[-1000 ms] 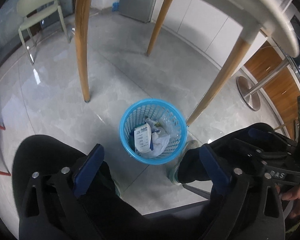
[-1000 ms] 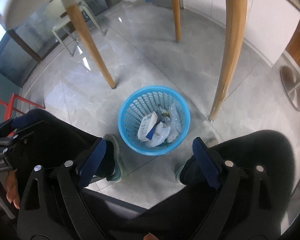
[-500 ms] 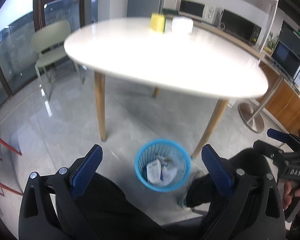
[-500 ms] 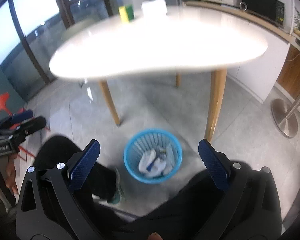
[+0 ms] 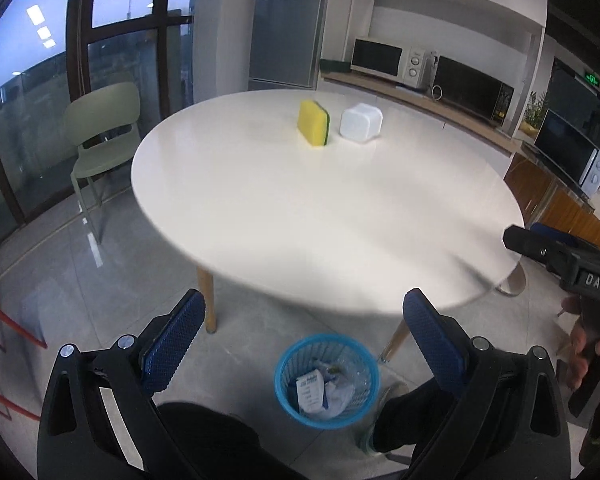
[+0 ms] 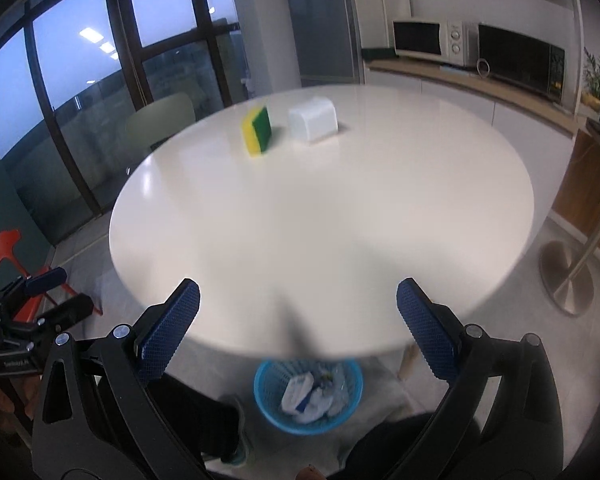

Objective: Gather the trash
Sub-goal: 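Raise both grippers back toward the sponge and white container on the table, then grasp the yellow-green sponge with the left gripper while the right grasps the white container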

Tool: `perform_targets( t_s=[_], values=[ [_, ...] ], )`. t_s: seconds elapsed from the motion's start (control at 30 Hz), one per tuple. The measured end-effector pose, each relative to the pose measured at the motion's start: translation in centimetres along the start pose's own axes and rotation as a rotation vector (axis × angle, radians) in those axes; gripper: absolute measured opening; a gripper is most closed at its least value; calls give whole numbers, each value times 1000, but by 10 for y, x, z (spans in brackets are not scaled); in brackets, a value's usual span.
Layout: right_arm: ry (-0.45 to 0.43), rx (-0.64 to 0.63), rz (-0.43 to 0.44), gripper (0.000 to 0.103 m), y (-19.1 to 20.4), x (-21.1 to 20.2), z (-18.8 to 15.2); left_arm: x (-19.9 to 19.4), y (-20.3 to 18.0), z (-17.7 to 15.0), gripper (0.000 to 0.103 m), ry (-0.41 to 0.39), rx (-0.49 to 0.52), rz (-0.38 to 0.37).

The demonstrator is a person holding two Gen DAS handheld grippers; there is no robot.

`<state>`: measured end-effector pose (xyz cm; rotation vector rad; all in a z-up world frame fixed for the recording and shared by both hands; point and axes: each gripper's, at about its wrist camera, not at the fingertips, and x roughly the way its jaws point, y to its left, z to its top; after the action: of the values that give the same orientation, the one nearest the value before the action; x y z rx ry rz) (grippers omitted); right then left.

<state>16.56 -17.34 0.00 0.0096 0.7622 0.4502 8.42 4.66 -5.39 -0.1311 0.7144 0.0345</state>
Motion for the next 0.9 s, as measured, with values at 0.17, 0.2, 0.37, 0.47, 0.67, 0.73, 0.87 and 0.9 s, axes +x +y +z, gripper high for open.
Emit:
perform_targets(
  t_s=[0.17, 0.2, 0.37, 0.47, 0.67, 0.73, 0.87, 0.9],
  values=[
    [-16, -28, 14, 94, -9, 26, 34, 15, 3, 32, 97, -9, -5, -19],
    [-18, -34, 19, 94, -12, 33, 43, 19, 4, 39, 97, -9, -9, -23],
    [-23, -66, 25, 94, -25, 63, 83, 43, 4, 75, 97, -9, -46, -42],
    [-8, -111, 15, 94, -27, 84, 103, 61, -2, 94, 97, 4, -39, -29],
    [30, -199, 23, 94, -29, 119, 131, 84, -5, 122, 97, 33, -37, -24],
    [51, -213, 27, 94, -31, 135, 140, 94, -3, 129, 97, 51, -43, -26],
    [80, -244, 47, 94, -30, 163, 151, 110, 1, 143, 97, 76, -51, -6],
    [85, -254, 55, 94, -28, 170, 153, 113, 2, 146, 97, 80, -56, -6]
  ],
)
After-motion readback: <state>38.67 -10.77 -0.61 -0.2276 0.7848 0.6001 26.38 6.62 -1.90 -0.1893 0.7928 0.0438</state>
